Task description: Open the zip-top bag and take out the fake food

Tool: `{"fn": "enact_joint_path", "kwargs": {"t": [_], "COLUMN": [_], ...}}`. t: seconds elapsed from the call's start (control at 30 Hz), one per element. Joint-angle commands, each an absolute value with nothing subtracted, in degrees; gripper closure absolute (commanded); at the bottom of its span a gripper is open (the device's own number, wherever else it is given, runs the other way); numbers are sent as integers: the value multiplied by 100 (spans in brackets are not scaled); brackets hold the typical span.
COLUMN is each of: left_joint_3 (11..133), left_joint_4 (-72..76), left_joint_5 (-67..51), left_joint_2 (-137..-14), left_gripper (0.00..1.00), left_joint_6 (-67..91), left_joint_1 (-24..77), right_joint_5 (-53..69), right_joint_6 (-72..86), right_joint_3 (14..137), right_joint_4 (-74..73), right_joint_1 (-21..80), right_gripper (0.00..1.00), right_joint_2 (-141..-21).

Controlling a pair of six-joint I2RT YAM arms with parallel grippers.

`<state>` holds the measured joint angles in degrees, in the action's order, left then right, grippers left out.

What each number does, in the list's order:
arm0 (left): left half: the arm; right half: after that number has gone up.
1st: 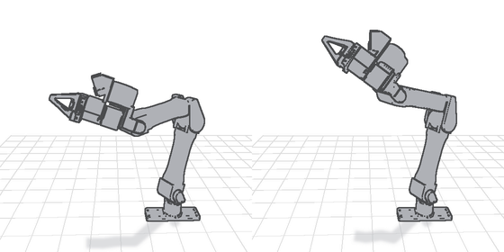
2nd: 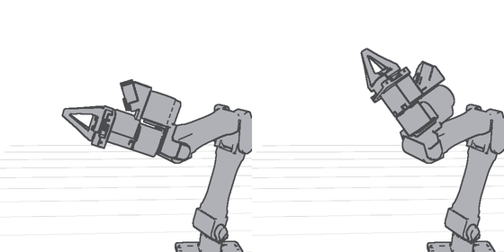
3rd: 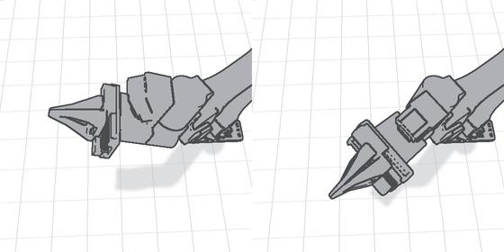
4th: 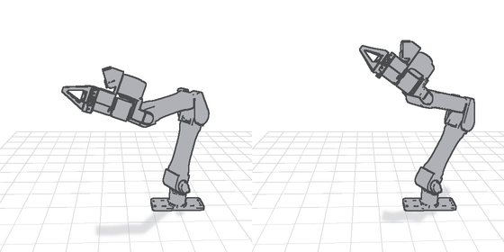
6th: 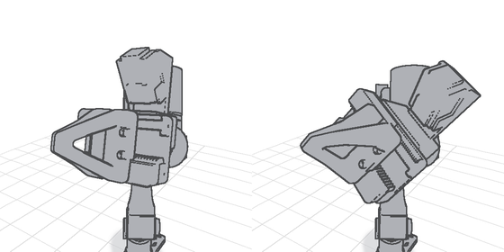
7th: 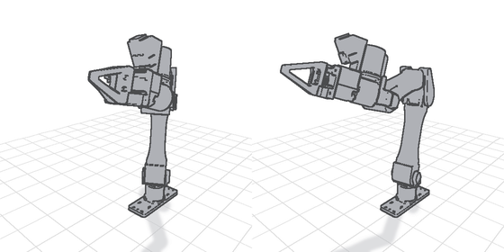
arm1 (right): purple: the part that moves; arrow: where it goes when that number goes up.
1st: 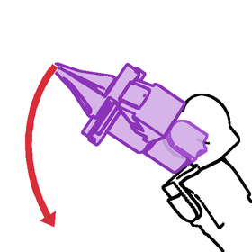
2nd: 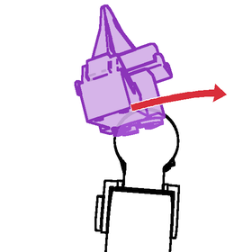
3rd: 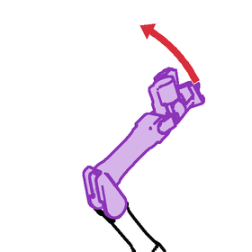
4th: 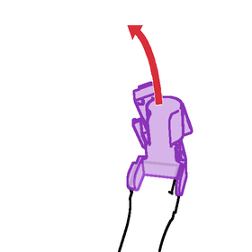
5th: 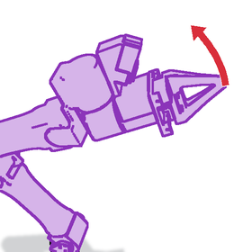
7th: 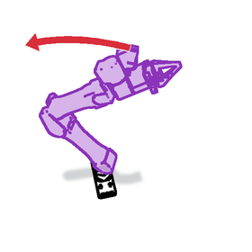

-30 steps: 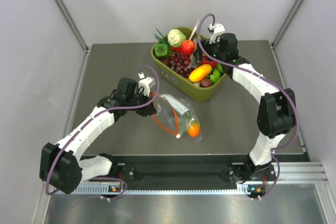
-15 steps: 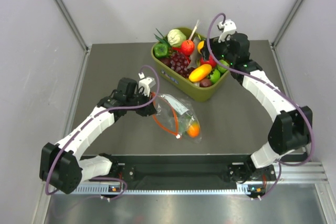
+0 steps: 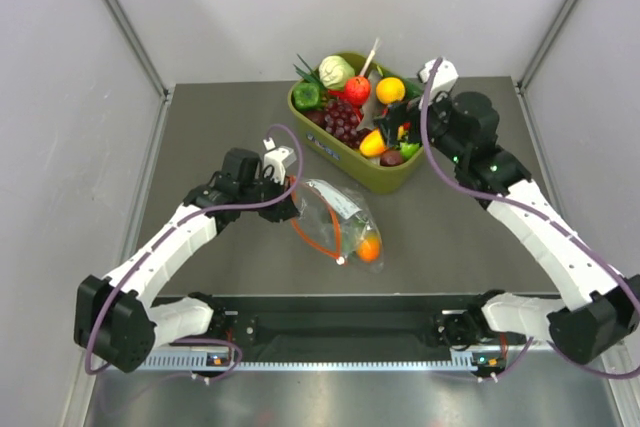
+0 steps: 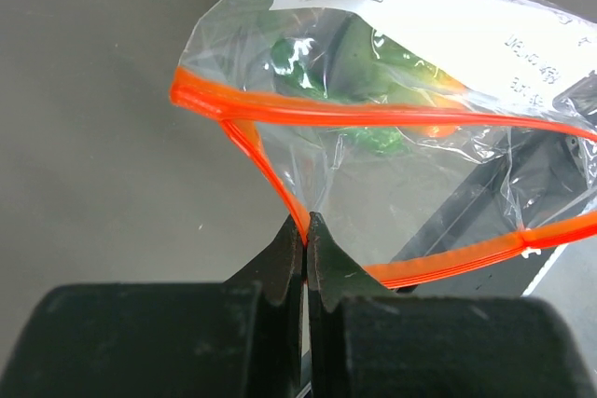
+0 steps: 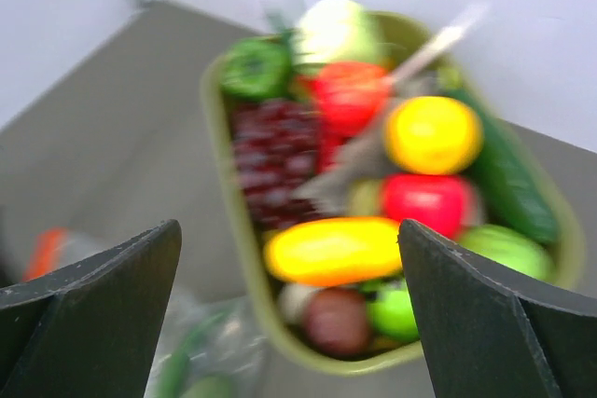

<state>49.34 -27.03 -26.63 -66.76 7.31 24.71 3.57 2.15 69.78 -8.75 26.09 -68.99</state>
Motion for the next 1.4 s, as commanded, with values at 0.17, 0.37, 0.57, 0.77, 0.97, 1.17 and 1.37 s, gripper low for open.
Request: {"fn": "enact_joint_path", "kwargs": {"t": [0.17, 0.37, 0.57, 0.77, 0.97, 1.17, 1.37], "left_joint_3": [4975, 4957, 4948, 4931, 4904, 4896, 4887], "left_joint_4": [-2496, -2443, -2400, -2338, -2312, -2276, -2276], "left_joint_5": [-2874, -3023, -3146, -3295, -3445, -3867, -4069], "left_joint_2": [-6276, -6196, -6100, -6029, -5941, -6020, -6135], "left_gripper": [100, 100, 100, 100, 100, 100, 100], "left_joint_6": [659, 677, 703, 712, 668, 650, 633], "left_joint_1": [2443, 2435, 2443, 2435, 2443, 2443, 2452], "right_joint_5": [1176, 1371, 1390, 529, -202, -369, -667], "right_joint_6": [1044, 1459, 1617, 1617, 1925, 1960, 1951], "right_joint_3": [6478, 6486, 6785, 7154, 6830, 6224, 5994], "right_joint_4": [-1275, -1318, -1510, -2249, -2277, -1987, -1600], "right_joint_1": [4595, 5738, 6179, 6170, 5819, 5432, 5265], "right_gripper": [5, 8, 13, 18, 24, 32, 41], "right_joint_2": [-6548, -6793, -7417, -8006, -7946, -7980, -8252]}}
